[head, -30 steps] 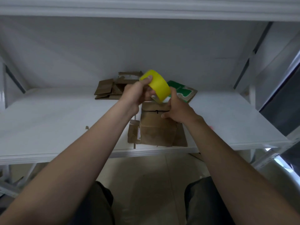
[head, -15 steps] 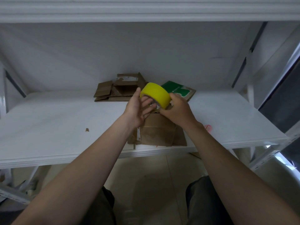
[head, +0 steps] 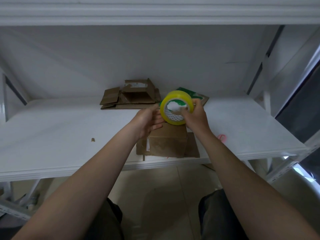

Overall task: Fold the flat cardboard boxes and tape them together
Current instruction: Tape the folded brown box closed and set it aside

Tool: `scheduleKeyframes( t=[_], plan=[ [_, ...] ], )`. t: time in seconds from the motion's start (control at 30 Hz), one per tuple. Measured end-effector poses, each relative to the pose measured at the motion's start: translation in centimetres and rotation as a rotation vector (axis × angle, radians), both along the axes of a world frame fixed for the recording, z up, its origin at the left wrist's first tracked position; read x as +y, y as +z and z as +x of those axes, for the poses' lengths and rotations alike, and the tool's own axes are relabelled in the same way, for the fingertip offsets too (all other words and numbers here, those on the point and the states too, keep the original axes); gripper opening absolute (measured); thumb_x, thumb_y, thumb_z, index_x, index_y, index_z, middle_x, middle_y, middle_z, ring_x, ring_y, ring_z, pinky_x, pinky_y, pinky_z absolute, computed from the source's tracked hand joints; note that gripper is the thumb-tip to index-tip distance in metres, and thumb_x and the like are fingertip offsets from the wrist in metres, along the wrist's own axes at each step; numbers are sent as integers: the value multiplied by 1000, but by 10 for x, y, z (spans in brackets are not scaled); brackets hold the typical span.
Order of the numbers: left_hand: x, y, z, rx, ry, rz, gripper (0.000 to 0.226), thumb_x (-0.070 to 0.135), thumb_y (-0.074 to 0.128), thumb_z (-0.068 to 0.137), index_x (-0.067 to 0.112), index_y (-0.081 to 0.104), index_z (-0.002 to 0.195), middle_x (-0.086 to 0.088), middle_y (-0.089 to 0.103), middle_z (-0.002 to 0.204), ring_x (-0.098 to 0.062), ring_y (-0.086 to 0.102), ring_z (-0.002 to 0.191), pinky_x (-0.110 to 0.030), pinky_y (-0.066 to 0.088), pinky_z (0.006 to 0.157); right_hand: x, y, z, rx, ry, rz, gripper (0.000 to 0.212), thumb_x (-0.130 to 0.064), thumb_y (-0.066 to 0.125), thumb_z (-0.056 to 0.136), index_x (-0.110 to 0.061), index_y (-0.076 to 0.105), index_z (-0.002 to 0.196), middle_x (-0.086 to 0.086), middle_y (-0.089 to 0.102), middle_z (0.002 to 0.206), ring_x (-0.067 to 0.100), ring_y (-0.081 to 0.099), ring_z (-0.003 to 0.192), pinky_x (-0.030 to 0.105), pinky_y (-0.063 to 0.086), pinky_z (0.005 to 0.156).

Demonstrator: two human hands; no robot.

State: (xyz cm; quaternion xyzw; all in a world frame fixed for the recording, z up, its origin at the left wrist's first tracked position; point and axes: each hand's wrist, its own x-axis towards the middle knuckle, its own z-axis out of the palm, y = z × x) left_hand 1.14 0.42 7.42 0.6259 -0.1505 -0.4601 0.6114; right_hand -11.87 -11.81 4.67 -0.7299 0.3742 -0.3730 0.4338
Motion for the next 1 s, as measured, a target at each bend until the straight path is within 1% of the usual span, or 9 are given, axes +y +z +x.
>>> scheduleKeyframes(
  t=[0.13,0.27,0.33,0.5,0.67,0.77,0.83,0.9,1.0],
  plan=[
    [7,-2,6,-69,-19,-3,34,32,47,107,6,69,101,-12,74,98,-22,71,91,-31,59,79,-5,-6,2,34,11,-110,25,-12,54,100,-14,50,124,1,59,111,16,57,97,11,40,62],
    [6,1,4,-179,-38,15,29,33,52,104,12,67,91,-3,73,75,-20,69,76,-28,57,70,-7,-10,3,42,21,-172,30,-12,52,101,-14,48,131,5,60,121,16,55,99,10,41,64],
    [4,0,6,-192,-63,41,23,30,56,103,15,67,91,-2,73,75,-18,67,74,-26,54,66,-7,-12,3,30,23,-169,33,-15,53,103,-15,47,135,8,60,127,16,56,103,8,41,64],
    [-2,-2,13,-232,-117,133,19,29,57,102,16,67,92,1,72,79,-11,67,68,-19,49,51,-7,-13,1,5,21,-120,36,-18,55,102,-19,47,137,7,59,129,22,59,109,21,49,74],
    [-5,2,12,-270,-183,192,25,28,54,103,18,65,82,5,66,68,-8,61,61,-21,44,56,-3,-18,0,-29,-76,-36,35,-18,62,98,-15,52,132,7,61,127,18,56,104,-3,37,54],
    [-6,5,7,-344,-263,201,34,20,37,103,20,52,73,2,55,66,-13,50,61,-26,39,57,0,-17,2,-30,-91,3,37,-15,62,98,-14,53,133,9,60,128,15,53,102,-4,36,52],
    [-6,4,5,-408,-305,190,36,24,34,105,21,46,71,2,50,64,-14,44,59,-26,36,55,1,-14,1,-14,-79,9,37,-17,62,99,-15,52,134,8,59,128,16,54,104,0,39,57],
    [-5,1,5,-456,-326,167,37,25,33,105,20,44,70,2,47,63,-14,41,57,-26,35,54,0,-11,0,21,-60,-14,33,-21,62,99,-18,53,131,7,60,128,22,59,110,14,46,71],
    [-4,-2,5,-406,-174,114,36,17,36,103,18,46,68,0,46,61,-14,42,57,-24,41,55,1,-4,-2,110,-45,-99,26,-22,58,101,-20,54,127,9,63,127,31,62,114,29,51,81]
  ],
)
